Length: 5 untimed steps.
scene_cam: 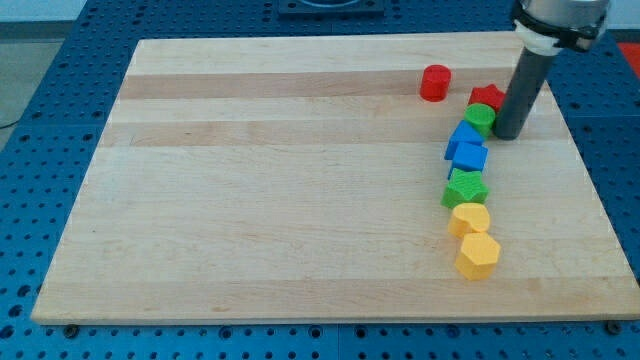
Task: Move green circle and blue cube to form a vertical line
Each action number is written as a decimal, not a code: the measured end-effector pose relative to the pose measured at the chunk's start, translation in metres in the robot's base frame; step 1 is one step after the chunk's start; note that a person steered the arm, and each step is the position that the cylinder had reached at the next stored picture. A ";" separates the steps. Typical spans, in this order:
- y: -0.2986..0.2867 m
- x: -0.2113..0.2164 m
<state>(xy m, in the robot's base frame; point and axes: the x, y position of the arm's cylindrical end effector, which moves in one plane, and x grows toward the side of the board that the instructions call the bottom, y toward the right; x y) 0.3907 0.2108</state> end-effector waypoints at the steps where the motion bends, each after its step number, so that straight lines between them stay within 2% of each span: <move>1: -0.007 -0.016; 5: -0.013 -0.021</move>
<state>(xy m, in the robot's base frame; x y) 0.3697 0.1978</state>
